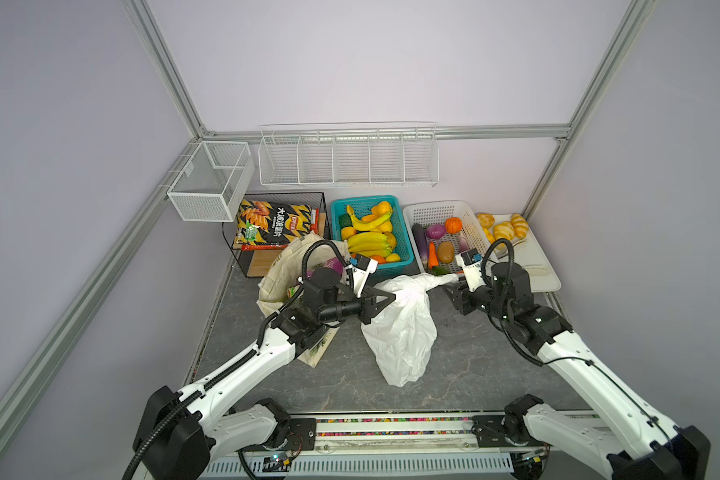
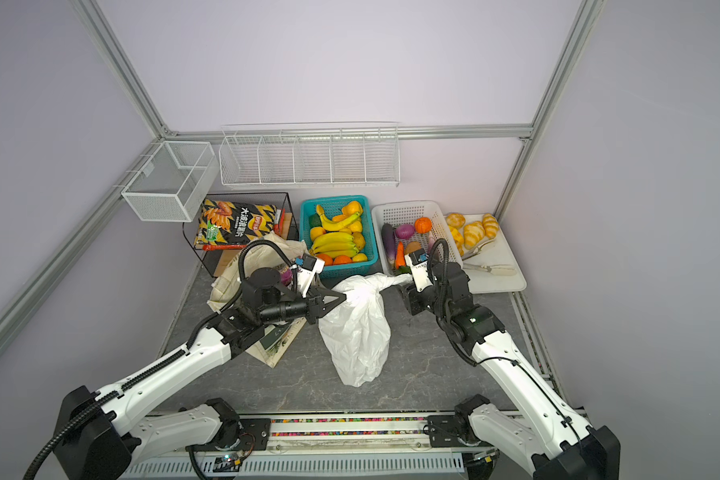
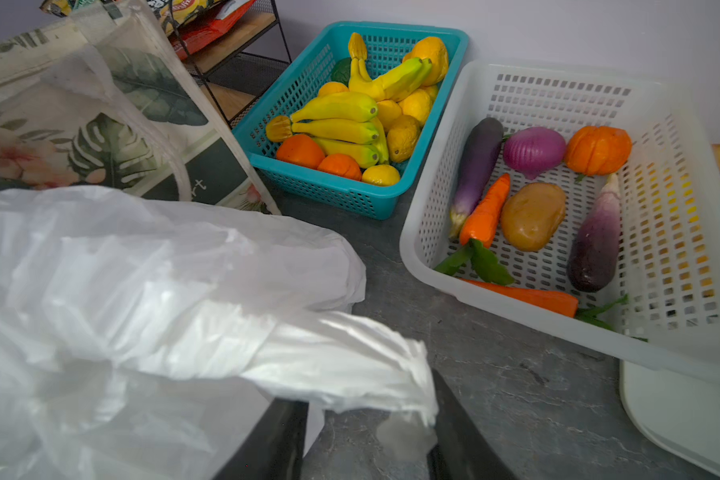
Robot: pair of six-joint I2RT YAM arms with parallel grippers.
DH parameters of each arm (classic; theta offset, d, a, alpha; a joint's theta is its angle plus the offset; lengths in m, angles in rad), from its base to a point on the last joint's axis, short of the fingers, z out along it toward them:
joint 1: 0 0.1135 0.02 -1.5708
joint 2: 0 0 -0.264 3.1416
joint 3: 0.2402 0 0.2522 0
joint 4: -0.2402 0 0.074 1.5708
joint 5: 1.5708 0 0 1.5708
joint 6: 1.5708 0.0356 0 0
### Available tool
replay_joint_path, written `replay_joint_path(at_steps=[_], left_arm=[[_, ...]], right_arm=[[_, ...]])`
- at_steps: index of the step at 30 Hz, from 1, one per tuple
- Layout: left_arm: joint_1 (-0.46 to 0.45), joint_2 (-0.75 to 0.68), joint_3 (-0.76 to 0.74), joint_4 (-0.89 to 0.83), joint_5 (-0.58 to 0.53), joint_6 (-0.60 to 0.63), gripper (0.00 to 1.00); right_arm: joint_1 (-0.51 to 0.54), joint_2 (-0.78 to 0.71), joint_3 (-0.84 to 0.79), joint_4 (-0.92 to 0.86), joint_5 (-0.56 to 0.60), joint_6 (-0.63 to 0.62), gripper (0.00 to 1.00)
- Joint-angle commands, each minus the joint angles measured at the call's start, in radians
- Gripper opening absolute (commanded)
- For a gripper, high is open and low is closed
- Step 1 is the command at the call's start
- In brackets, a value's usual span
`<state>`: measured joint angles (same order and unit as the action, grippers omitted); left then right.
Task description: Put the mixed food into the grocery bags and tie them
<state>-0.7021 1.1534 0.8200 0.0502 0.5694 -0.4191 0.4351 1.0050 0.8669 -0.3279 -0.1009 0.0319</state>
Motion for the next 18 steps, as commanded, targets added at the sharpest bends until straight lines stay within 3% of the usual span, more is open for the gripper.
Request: replay_joint_path(at_steps=[1,7,11,14,18], left_arm=[[0.003,0.013,0.041,0.046,0.026,-0.025,0.00],[0.003,0.014,0.063,0.060,0.016,-0.084,0.00],[-0.003,0.003,0.069,0.042,-0.003,-0.127,0.00],[-0.018,-0.006,0.082,0.026,-0.014,-0.146,0.00],[-0.034,-0.005,0.087,0.035,-0.013,-0.180,0.00]], right_arm=[[0.007,-0.003,0.006,-0.028,-0.028,-0.025,0.77],[0.011,-0.045,0.090,-0.252,0.167,0.086,0.86],[0.019,-0.098,0.110,-0.361,0.208,0.103,0.91],[0.023,-0.153,0.105,-0.337,0.058,0.096,0.95],[0.027,-0.165,0.058,-0.154,-0.239,0.245,0.98]])
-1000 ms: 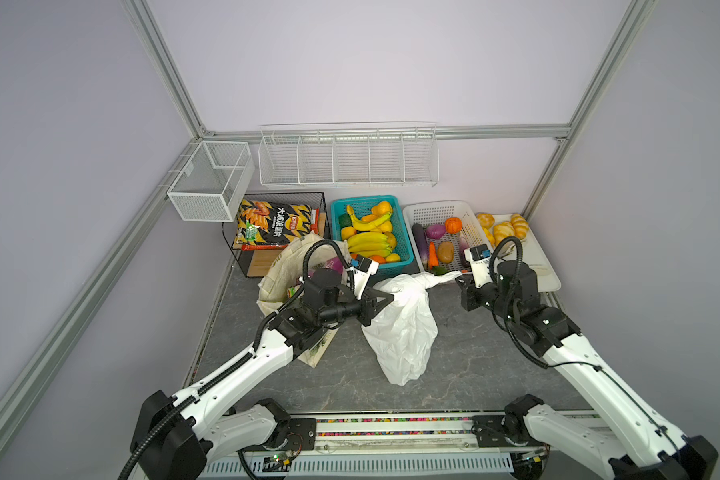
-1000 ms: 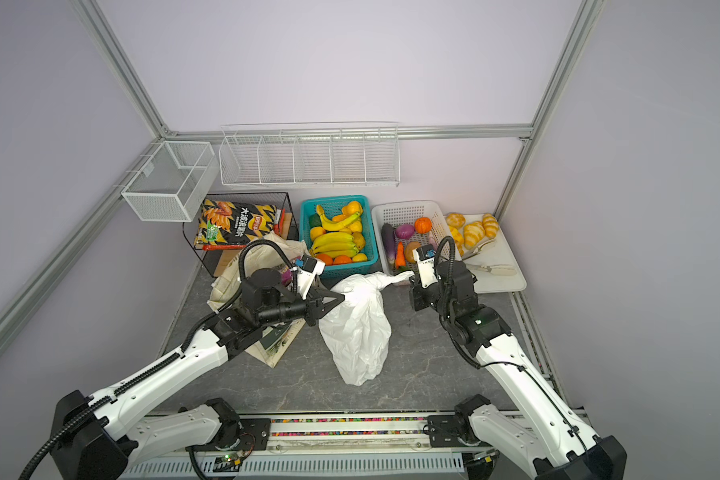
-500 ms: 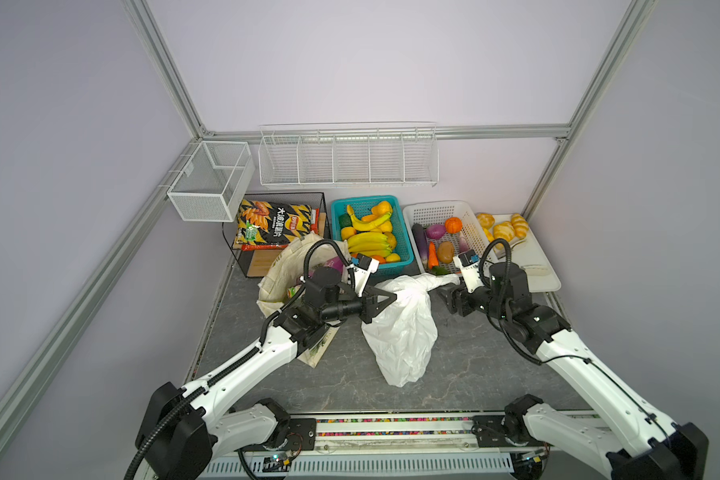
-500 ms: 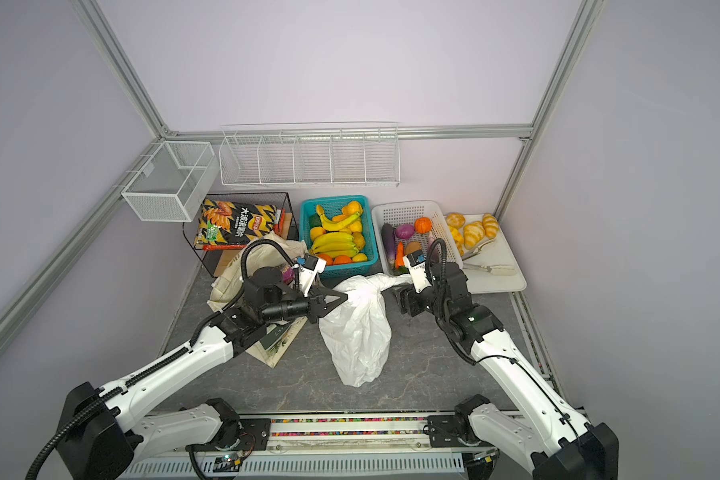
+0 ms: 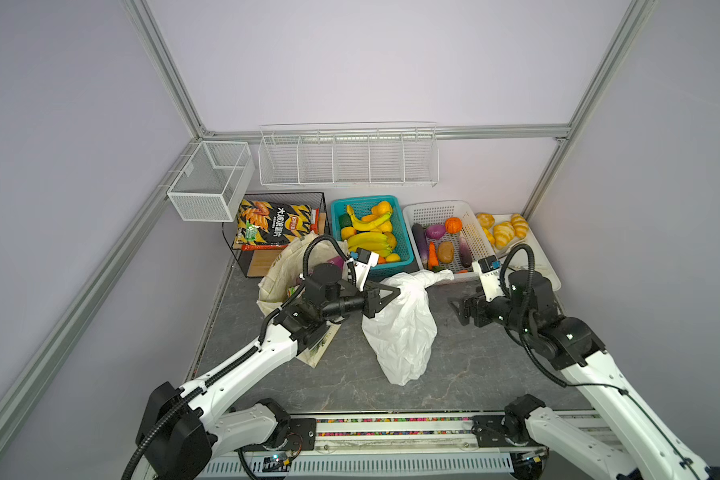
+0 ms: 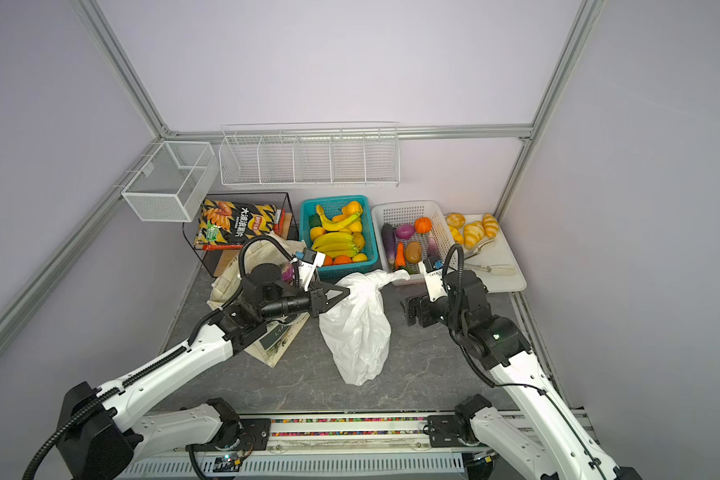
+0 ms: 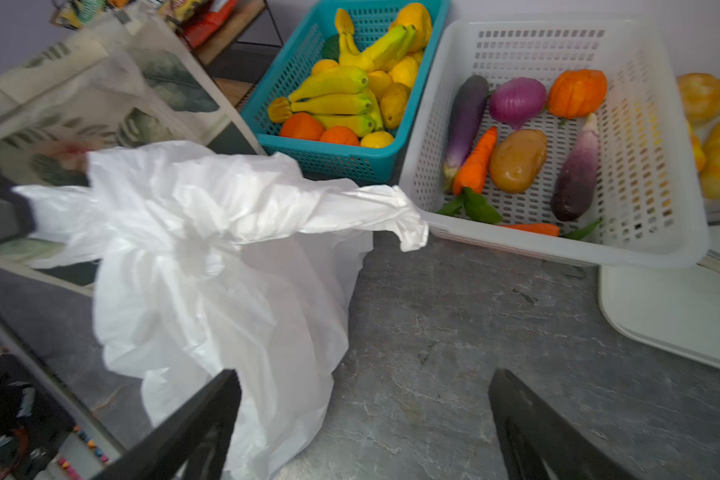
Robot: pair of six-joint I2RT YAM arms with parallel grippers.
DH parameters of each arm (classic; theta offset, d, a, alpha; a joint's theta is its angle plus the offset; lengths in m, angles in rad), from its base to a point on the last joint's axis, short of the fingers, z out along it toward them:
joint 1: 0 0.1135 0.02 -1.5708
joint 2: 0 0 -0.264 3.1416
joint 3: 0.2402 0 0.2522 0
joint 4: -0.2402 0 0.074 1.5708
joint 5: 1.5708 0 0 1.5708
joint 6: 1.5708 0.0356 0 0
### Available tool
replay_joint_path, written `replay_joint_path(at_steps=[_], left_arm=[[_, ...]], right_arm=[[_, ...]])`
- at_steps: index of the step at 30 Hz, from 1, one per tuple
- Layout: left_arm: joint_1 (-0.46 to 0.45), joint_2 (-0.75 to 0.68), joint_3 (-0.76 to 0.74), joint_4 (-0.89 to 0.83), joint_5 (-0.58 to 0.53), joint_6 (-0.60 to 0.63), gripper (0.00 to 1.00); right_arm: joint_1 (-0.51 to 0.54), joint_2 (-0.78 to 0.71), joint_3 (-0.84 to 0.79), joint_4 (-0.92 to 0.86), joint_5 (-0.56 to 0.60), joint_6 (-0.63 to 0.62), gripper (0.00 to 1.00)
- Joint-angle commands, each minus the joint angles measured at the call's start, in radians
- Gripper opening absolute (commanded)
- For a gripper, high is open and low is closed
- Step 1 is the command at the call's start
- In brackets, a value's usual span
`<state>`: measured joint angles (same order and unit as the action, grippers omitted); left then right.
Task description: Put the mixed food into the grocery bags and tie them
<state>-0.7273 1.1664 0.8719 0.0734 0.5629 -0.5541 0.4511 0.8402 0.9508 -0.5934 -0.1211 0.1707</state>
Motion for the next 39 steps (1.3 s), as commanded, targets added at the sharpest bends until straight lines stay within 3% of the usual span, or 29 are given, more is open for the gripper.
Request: replay_joint_path(at_steps=[1,5,11,15,19,22,25,39], left_arm=[[-0.011,-0.015,0.035,0.018,-0.003,-0.053,0.00],[-0.015,-0.018,0.031,0.022,-0.008,-0.056,0.00],[-0.015,0.000,0.008,0.050,-0.018,-0.085,0.00],[-0.015,0.006,-0.009,0.071,-0.030,-0.084,0.00],[-0.015,0.013,-0.018,0.076,-0.044,-0.069,0.00],[-0.015,0.020,-0.022,0.078,-0.058,-0.056,0.01],[-0.015,0.022,-0.026,0.084,-0.074,-0.049,0.08],[-0.017,0.053,-0.032,0.106,-0.104,0.007,0.34]], right_arm=[[0.017,0.004,-0.047,0.174,-0.260,0.155,0.98],[0.061,0.036,-0.096,0.316,-0.275,0.237,0.99],[0.141,0.154,-0.078,0.332,-0.206,0.179,0.90],[0.155,0.202,-0.087,0.381,-0.195,0.153,0.73],[0.160,0.216,-0.087,0.395,-0.168,0.126,0.50],[0.161,0.216,-0.092,0.404,-0.164,0.121,0.38],[0.161,0.215,-0.096,0.411,-0.164,0.124,0.30],[0.161,0.212,-0.091,0.412,-0.174,0.126,0.26]])
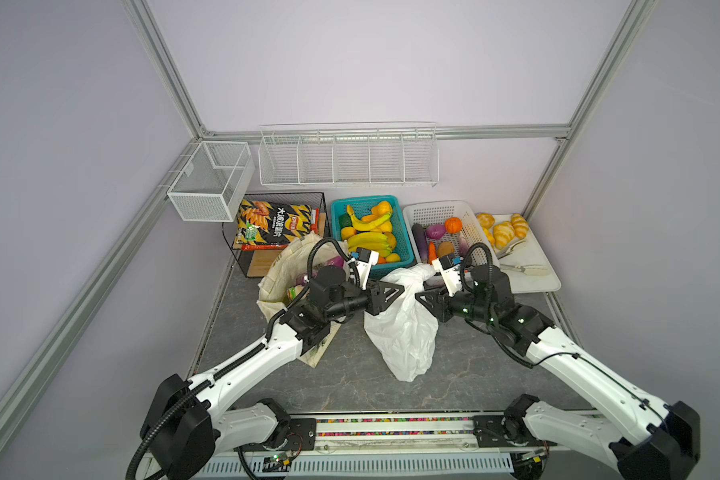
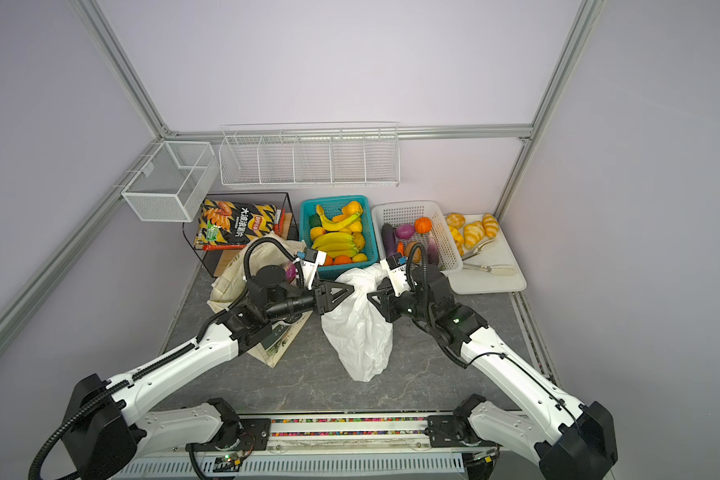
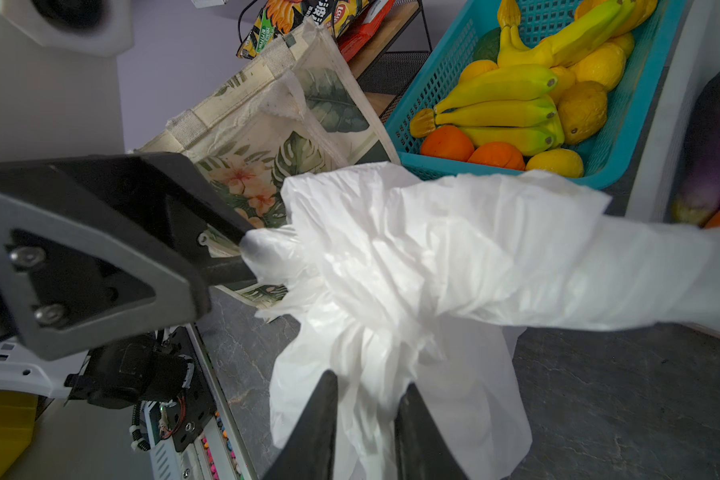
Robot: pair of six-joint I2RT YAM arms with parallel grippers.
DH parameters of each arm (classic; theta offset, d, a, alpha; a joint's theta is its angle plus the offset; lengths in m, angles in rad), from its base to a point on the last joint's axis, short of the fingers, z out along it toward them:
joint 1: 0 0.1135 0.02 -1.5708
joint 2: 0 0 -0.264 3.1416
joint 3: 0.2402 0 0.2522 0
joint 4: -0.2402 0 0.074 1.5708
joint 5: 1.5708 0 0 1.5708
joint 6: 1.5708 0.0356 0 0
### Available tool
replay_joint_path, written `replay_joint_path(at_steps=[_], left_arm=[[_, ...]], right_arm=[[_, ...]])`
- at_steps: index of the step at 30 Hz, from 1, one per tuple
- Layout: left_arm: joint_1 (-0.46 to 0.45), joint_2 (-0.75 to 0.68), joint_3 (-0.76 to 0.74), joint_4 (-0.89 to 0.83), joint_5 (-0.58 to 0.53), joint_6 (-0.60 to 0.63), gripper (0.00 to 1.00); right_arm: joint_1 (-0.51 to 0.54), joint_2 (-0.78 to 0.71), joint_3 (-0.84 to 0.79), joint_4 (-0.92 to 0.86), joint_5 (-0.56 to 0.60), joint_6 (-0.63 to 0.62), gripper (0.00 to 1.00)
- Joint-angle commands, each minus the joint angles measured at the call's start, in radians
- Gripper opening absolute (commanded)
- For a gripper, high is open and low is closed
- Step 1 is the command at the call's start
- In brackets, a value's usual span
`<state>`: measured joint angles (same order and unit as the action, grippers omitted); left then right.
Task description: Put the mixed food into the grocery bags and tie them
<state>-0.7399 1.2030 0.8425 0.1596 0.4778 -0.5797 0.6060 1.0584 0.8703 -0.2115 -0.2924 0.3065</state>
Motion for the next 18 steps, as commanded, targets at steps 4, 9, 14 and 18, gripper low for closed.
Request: replay_joint_path(at_steps=[4,9,14,18], left_arm=[[-0.006,0.033,0.011,0.011,-0.025,0.059,0.37],[-0.006,0.051,0.034,-0.005,-0.045,0.095,0.38],[-0.007,0.078,0.059,-0.002,-0.049,0.110,0.36],[-0.011,0.107,0.075,-0.002,-0.039,0.119,0.27]], right_arm=[[0.006,-0.011,-0.009,0.029,-0.003,-0.011,0.25],[0.007,-0.014,-0.009,0.028,-0.010,-0.010,0.24],[0.007,-0.014,-0.009,0.029,-0.014,-0.012,0.23],[0.009,-0.017,-0.011,0.028,-0.014,-0.015,0.22]])
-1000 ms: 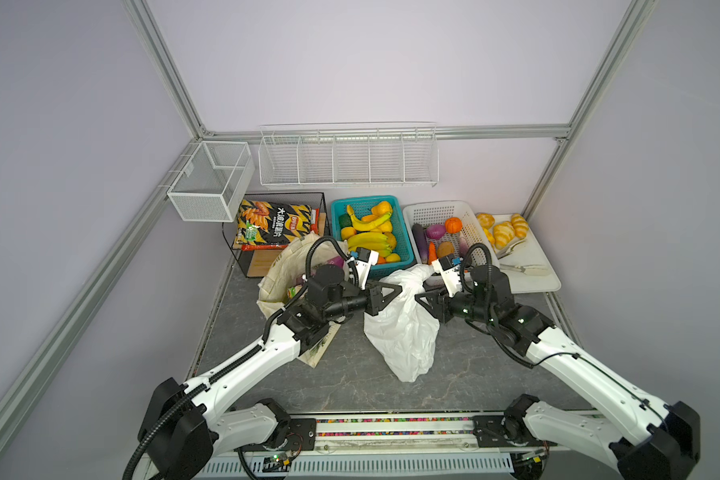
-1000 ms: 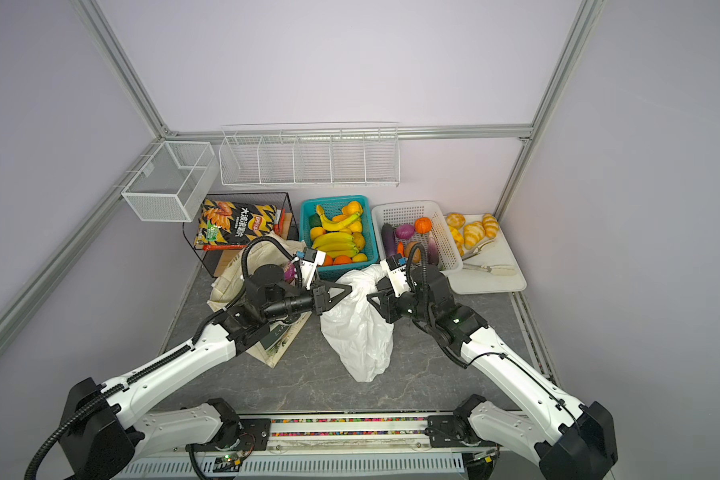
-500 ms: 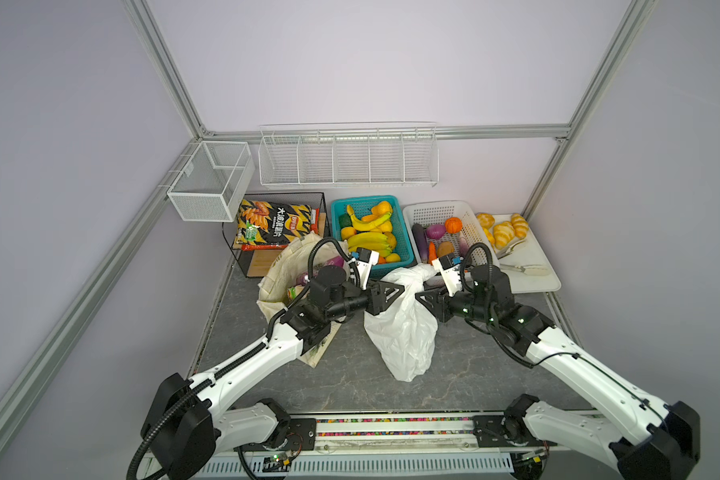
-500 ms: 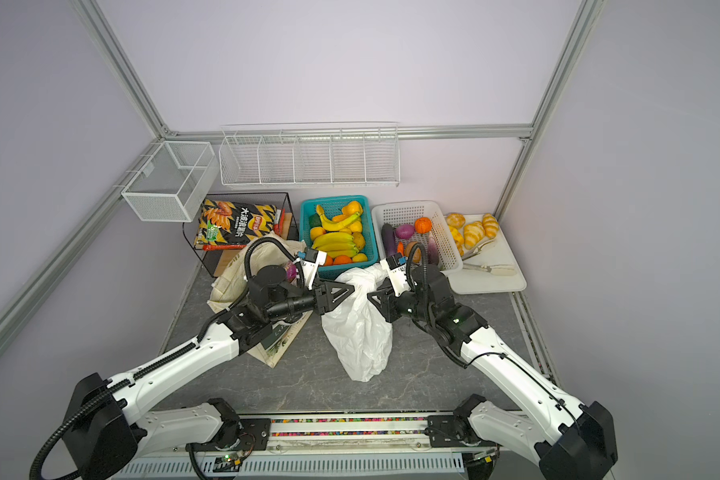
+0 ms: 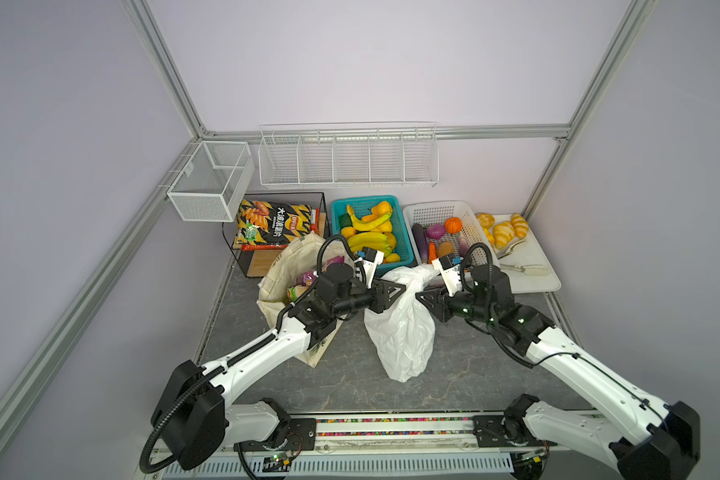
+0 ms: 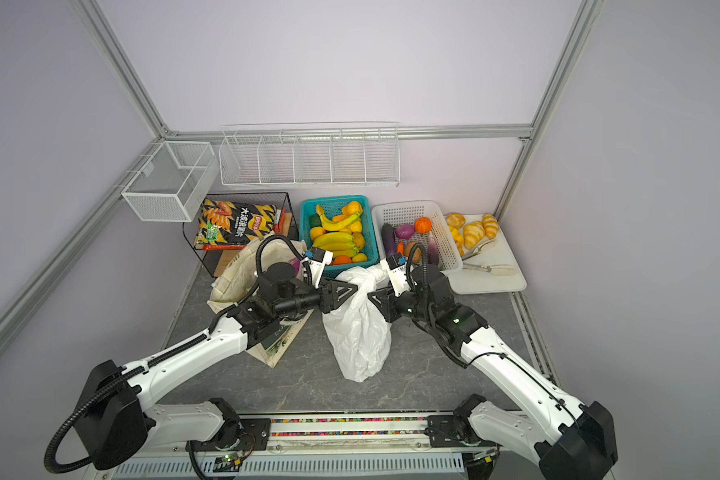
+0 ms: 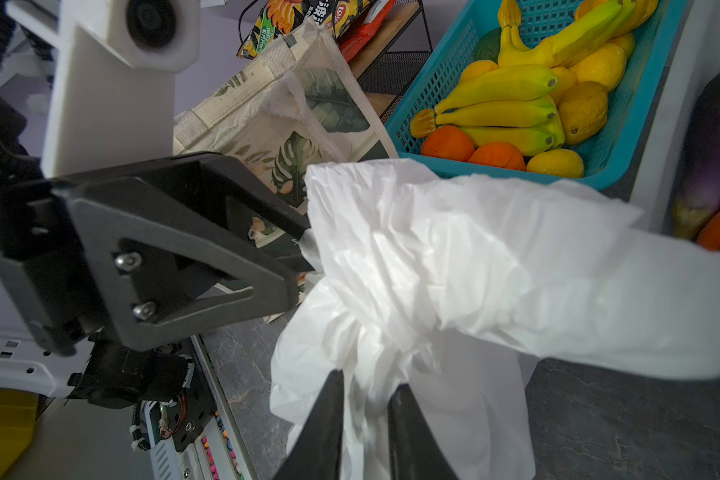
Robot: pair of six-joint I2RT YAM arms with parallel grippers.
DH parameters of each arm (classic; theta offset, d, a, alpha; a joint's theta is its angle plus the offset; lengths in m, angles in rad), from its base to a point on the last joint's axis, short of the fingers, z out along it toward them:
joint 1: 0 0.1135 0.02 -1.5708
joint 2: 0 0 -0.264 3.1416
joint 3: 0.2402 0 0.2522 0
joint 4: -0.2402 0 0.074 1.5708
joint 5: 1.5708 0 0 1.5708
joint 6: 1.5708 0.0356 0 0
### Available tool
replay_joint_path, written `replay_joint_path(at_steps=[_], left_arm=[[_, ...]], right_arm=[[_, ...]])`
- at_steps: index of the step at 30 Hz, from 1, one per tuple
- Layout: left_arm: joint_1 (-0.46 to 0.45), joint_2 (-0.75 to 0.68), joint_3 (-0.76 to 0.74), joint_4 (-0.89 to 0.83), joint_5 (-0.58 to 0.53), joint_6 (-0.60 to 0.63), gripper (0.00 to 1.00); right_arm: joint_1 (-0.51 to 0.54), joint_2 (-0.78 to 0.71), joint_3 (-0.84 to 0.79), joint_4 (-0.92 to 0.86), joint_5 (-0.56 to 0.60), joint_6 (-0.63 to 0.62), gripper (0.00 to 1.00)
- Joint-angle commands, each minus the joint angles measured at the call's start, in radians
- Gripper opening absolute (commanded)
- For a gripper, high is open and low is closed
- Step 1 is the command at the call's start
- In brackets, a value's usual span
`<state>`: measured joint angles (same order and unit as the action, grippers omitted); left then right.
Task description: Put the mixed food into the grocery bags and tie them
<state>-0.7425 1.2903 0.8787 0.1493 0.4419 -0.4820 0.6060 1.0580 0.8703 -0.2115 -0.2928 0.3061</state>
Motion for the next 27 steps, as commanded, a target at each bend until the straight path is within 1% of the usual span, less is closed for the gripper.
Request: replay_joint_path(at_steps=[1,5,8,11,12,14,16,18,21,25,27], left_arm=[[-0.009,0.025,0.041,0.008,-0.002,0.021,0.26],[-0.009,0.030,0.048,0.006,-0.012,0.032,0.14],[-0.009,0.025,0.052,0.000,-0.017,0.041,0.00],[-0.009,0.009,0.050,-0.016,-0.015,0.050,0.00],[-0.009,0.003,0.049,-0.018,-0.002,0.047,0.00],[-0.008,-0.002,0.047,-0.012,0.032,0.016,0.00],[-0.006,-0.005,0.031,0.026,0.085,-0.042,0.00],[-0.006,-0.014,0.008,0.077,0.125,-0.107,0.00],[-0.006,-0.036,-0.018,0.135,0.157,-0.191,0.00],[0.001,-0.060,-0.047,0.187,0.193,-0.293,0.00],[0.016,-0.065,-0.072,0.235,0.217,-0.358,0.00]], right_arm=[[0.008,-0.019,-0.010,0.027,-0.011,-0.015,0.22],[0.009,-0.021,-0.010,0.024,-0.008,-0.021,0.21],[0.009,-0.029,-0.014,0.011,0.011,-0.030,0.21],[0.008,-0.041,-0.014,-0.030,0.083,-0.050,0.22],[0.009,-0.045,-0.013,-0.052,0.124,-0.054,0.23],[0.008,-0.049,-0.011,-0.093,0.196,-0.062,0.24],[0.008,-0.054,-0.018,-0.103,0.230,-0.068,0.24],[0.013,-0.061,-0.029,-0.095,0.246,-0.068,0.21],[0.025,-0.068,-0.039,-0.094,0.301,-0.081,0.16],[0.055,-0.074,-0.036,-0.100,0.424,-0.111,0.07],[0.068,-0.076,-0.035,-0.106,0.484,-0.125,0.07]])
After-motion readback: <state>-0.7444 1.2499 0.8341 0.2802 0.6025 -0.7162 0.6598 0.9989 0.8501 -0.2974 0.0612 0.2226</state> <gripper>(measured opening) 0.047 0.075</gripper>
